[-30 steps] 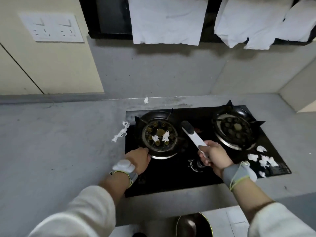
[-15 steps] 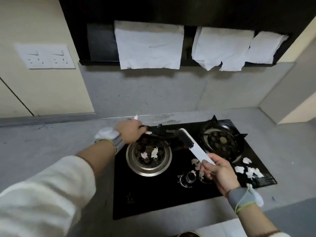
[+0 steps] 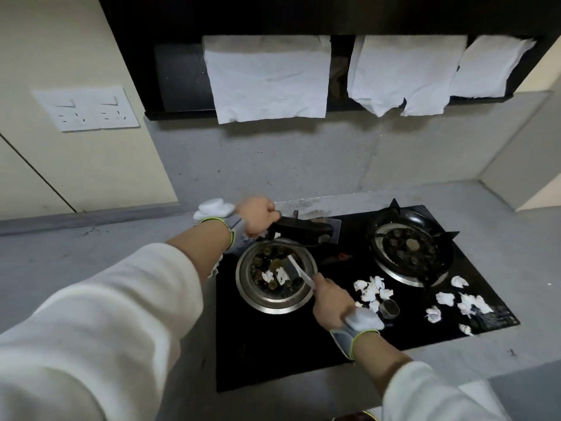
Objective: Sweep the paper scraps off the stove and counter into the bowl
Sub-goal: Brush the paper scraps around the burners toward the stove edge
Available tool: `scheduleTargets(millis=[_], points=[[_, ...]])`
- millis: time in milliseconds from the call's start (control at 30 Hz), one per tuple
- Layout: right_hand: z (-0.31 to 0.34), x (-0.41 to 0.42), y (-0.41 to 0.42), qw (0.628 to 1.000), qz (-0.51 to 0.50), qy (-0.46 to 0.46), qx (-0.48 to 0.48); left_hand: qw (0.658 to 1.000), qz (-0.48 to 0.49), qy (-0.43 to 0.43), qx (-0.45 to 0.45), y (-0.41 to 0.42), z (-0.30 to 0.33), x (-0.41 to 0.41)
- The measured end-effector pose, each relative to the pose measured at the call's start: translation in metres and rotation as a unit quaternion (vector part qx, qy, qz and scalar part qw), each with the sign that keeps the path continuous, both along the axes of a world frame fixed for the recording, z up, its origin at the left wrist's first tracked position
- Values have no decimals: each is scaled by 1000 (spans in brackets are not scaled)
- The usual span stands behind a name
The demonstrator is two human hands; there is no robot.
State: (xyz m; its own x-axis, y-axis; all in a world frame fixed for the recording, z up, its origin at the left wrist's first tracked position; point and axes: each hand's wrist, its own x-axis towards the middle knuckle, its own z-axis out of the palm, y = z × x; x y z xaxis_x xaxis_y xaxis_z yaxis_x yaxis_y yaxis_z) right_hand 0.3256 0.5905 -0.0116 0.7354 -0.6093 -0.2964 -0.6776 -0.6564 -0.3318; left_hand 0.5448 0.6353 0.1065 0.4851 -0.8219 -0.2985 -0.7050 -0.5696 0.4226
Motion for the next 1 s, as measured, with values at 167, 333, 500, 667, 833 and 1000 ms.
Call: scheduleTargets(millis=[167, 333, 500, 667, 833, 1000], points=[[-8, 3, 37, 997, 69, -14, -34, 997, -27, -69, 17, 5, -5, -4], [-3, 15, 28, 996, 53, -41, -53, 996, -36, -84, 16, 8, -5, -3], [-10, 8, 17, 997, 30, 16, -65, 996, -33, -83, 7, 12, -11, -5], [-13, 11, 40, 991, 123, 7, -48, 996, -30, -87, -13, 12, -15, -8], [-10, 39, 49, 977, 199, 48, -65, 996, -18, -83, -16, 17, -19, -18], [-13, 23, 59, 970, 237, 14, -50, 997, -12, -70, -24, 34, -38, -21]])
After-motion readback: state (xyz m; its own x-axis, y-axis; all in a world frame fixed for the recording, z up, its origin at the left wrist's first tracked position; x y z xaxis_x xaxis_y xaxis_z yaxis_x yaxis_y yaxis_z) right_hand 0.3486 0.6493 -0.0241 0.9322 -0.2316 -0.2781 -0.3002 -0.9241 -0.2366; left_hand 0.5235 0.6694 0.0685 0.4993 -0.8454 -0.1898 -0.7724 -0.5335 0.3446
